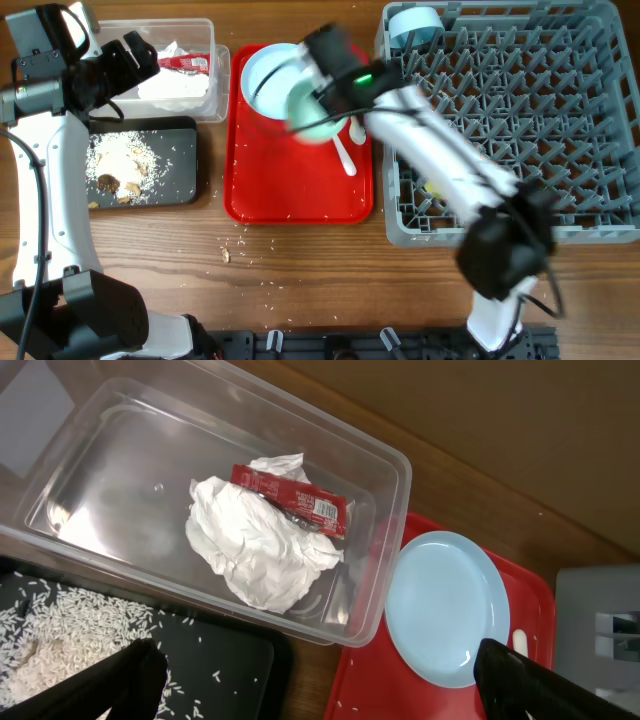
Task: Sort waste into correct bins and load items into the dishwasher rack
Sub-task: 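Grasp the white bowl with right gripper and place it in rack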
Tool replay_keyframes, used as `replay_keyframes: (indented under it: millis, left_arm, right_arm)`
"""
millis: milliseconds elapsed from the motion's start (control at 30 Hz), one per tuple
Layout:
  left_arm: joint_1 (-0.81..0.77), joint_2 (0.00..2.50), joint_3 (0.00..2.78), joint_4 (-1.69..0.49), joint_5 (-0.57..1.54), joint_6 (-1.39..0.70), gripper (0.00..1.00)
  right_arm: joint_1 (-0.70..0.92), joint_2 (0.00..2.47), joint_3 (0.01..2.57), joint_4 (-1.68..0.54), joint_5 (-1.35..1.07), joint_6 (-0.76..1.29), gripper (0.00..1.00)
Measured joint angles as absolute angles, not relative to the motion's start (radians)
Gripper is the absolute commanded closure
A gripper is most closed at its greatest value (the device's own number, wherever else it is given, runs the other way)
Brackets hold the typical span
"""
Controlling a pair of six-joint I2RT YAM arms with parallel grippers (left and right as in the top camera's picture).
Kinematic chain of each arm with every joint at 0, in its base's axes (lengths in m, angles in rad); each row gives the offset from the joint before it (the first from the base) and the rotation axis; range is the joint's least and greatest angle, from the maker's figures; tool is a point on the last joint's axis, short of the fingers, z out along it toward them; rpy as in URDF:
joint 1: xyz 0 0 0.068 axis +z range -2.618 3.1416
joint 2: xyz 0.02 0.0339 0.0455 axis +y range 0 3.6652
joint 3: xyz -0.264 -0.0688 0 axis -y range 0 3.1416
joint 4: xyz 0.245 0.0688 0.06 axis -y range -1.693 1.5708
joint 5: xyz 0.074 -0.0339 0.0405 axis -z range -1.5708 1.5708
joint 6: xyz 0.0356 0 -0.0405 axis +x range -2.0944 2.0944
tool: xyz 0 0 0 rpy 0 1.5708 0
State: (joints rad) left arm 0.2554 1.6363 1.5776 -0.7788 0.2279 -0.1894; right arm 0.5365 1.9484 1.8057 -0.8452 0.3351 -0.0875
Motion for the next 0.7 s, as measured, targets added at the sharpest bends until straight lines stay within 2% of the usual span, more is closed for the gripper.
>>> replay_keyframes:
  millis: [167, 367, 500, 700]
  left_arm:
    - [0.255, 1.636, 1.578, -0.779, 0.228, -0.189, 0.0]
    - [0.255, 1.636, 1.578, -0.778, 0.228, -0.189, 0.0]
    - [0.255, 1.636, 1.578, -0.778, 0.228, -0.189, 0.0]
    - [0.255, 1.636, 1.578, -0.778, 0.228, -0.189, 0.0]
  right_arm:
    - [0.401, 1.89, 1.811, -0.884, 0.731, 0.139, 0.96]
    - [0.393, 2.032, 1.772, -0.818, 1.181, 0.251, 0.96]
    - [0.368, 2.136, 1.766, -0.781, 1.358, 0.245, 0.96]
    - [0.315, 2.162, 1.76, -0.73, 1.416, 0.19, 0.96]
